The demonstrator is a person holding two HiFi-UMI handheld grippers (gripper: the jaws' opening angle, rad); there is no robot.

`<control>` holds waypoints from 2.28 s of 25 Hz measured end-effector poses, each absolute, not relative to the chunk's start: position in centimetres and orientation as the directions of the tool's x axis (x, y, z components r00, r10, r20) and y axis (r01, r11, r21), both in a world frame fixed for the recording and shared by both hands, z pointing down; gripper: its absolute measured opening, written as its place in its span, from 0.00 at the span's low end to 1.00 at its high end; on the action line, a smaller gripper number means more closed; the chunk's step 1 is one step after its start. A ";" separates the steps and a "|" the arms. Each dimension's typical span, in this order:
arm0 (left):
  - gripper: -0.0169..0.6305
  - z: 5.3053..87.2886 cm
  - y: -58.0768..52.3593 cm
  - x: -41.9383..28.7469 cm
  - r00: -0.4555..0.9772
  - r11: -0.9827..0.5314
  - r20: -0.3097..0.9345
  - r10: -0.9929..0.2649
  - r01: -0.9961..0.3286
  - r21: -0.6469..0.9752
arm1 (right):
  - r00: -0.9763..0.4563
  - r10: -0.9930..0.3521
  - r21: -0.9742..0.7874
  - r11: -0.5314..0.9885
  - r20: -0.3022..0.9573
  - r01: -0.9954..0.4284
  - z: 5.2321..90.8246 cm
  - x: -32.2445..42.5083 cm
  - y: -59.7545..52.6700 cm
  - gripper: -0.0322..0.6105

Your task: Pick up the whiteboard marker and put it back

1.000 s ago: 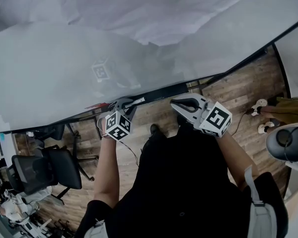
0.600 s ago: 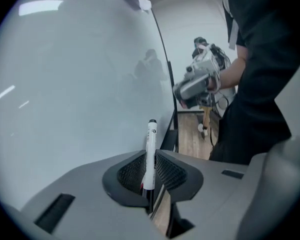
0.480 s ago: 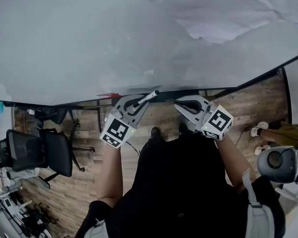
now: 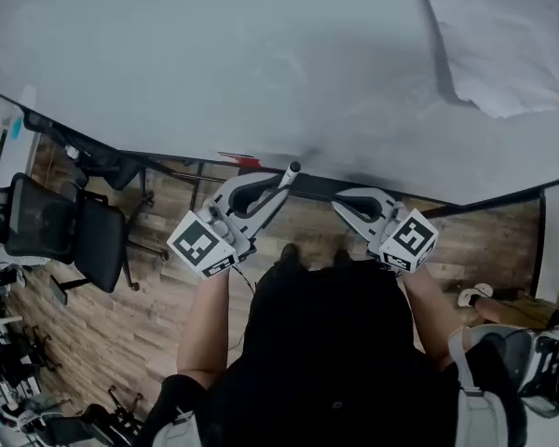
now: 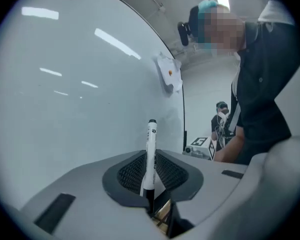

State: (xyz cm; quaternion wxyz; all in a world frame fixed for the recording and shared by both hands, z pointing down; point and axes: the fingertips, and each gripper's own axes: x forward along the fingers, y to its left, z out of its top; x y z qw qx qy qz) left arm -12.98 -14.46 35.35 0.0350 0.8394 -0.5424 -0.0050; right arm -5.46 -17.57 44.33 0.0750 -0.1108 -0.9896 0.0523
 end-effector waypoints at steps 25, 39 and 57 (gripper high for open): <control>0.14 37.0 -9.4 -17.6 0.262 -0.275 -0.085 -0.961 -0.937 0.214 | -0.921 0.356 -0.124 0.932 0.155 0.340 45.0 -8.3 -15.5 0.08; 0.14 37.4 -10.7 -17.8 0.290 -0.300 -0.078 -0.954 -0.926 0.227 | -0.934 0.318 -0.129 0.945 0.160 0.300 45.7 -7.5 -16.7 0.08; 0.14 40.8 -14.6 -16.7 0.346 -0.351 0.198 -0.917 -0.936 0.008 | -0.967 0.217 -0.162 0.967 0.137 0.194 45.6 -6.3 -18.9 0.08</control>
